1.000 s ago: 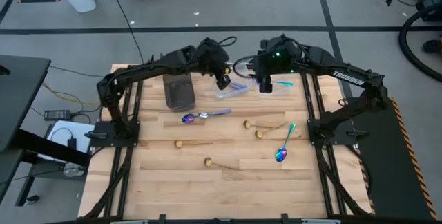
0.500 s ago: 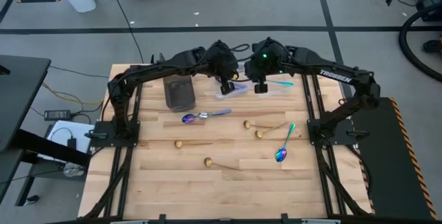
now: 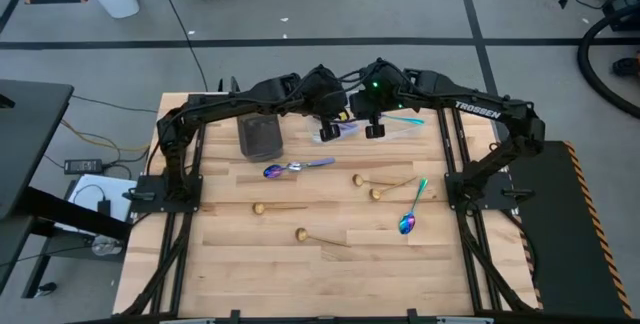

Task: Sort silverware by color (type)
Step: Put the blue spoon into the right transparent bin

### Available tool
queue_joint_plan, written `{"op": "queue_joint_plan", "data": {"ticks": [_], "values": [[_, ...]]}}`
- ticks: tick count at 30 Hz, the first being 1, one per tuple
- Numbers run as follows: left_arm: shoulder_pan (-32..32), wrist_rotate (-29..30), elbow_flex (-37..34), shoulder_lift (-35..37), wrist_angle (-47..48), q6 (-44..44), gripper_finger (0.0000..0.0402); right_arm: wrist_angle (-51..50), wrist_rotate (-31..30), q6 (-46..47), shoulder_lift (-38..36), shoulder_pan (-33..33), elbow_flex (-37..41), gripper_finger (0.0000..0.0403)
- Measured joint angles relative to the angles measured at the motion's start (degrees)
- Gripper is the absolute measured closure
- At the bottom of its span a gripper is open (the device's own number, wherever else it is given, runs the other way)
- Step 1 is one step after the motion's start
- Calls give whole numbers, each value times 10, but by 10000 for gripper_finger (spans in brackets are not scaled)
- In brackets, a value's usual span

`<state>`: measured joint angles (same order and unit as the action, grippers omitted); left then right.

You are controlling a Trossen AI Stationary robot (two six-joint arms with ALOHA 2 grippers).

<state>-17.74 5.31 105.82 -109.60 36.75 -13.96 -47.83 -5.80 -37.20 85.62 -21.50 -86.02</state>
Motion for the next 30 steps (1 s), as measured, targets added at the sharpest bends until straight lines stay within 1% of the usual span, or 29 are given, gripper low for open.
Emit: {"op": "queue_joint_plan", "data": {"ticks": [2,5,7,10,12,15,17,19,21,23,25,30], "values": [[0,0,0,0,-1,5,379,-1,7,1,0,0,0,391],[0,-2,0,0,-3,11,372,-12,9,13,0,-2,0,386],[-1,-4,0,1,-13,14,351,-35,13,22,0,-9,-1,386],[-4,-1,0,7,-21,29,307,-80,42,37,0,-31,1,393],[-8,17,0,7,-12,40,279,-103,68,47,0,-51,0,393],[-9,66,0,11,24,48,250,-125,107,68,-1,-91,8,392],[-9,89,-1,16,44,58,243,-135,134,79,-3,-121,19,391],[-8,92,-14,23,36,58,243,-134,165,93,-3,-152,33,391],[-7,93,-39,35,19,55,248,-134,206,112,-3,-183,50,390],[-4,93,-76,51,-13,46,256,-135,233,141,-3,-213,67,390],[0,91,-126,73,-47,43,262,-140,242,170,-3,-238,80,390],[4,89,-255,134,-150,58,273,-155,241,223,-3,-292,107,390]]}}
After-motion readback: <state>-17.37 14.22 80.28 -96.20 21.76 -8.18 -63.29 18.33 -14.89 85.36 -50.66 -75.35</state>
